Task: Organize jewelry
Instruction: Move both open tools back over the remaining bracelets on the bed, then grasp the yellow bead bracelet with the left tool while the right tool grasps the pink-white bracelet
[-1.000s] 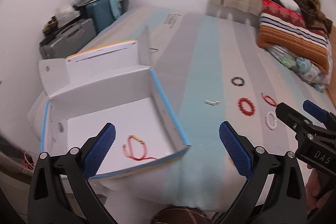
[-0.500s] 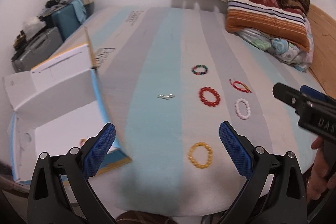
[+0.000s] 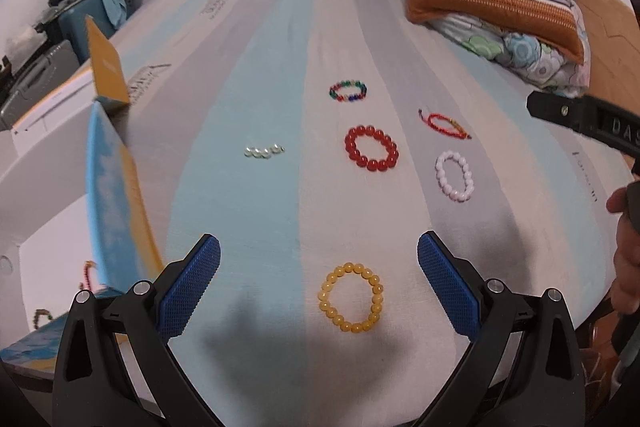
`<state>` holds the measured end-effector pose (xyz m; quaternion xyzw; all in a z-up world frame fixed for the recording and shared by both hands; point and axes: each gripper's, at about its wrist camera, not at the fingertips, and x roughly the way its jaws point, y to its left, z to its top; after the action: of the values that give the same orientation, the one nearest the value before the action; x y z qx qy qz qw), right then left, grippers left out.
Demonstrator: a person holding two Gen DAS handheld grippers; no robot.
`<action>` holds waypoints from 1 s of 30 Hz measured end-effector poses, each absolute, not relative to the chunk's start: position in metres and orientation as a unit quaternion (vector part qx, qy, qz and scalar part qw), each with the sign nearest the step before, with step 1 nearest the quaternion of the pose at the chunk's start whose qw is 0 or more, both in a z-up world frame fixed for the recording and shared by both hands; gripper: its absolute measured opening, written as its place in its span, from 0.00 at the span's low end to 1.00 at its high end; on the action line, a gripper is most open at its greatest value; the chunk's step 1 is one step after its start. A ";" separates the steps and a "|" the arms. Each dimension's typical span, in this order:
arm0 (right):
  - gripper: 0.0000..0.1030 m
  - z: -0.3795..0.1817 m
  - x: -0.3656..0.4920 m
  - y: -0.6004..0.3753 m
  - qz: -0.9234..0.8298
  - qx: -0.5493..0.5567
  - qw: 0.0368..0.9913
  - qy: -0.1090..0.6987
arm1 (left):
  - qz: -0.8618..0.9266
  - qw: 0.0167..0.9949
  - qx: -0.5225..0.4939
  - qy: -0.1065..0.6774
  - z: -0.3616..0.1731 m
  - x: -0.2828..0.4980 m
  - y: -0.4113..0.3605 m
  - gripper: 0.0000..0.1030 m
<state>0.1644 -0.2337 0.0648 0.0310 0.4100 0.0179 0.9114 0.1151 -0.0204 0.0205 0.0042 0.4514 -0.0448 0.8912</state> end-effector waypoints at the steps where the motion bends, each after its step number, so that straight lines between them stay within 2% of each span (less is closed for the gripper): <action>1: 0.93 0.059 0.169 -0.238 0.016 0.034 0.910 0.414 | -0.046 0.890 0.005 0.453 0.016 0.117 -0.022 0.94; 16: 0.93 -0.046 0.210 -0.239 0.006 0.017 0.884 0.467 | -0.065 0.869 -0.003 0.491 -0.063 0.133 -0.035 0.94; 25: 0.92 -0.078 0.226 -0.233 0.005 -0.004 0.875 0.484 | -0.082 0.855 0.000 0.512 -0.087 0.130 -0.044 0.94; 30: 0.80 -0.095 0.233 -0.239 0.009 0.003 0.866 0.500 | -0.080 0.858 0.003 0.508 -0.092 0.132 -0.042 0.94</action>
<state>0.2329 -0.2391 -0.0947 0.0030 0.5004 0.0088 0.8657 0.1315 -0.0424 -0.0925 0.0033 0.5081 -0.0795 0.8576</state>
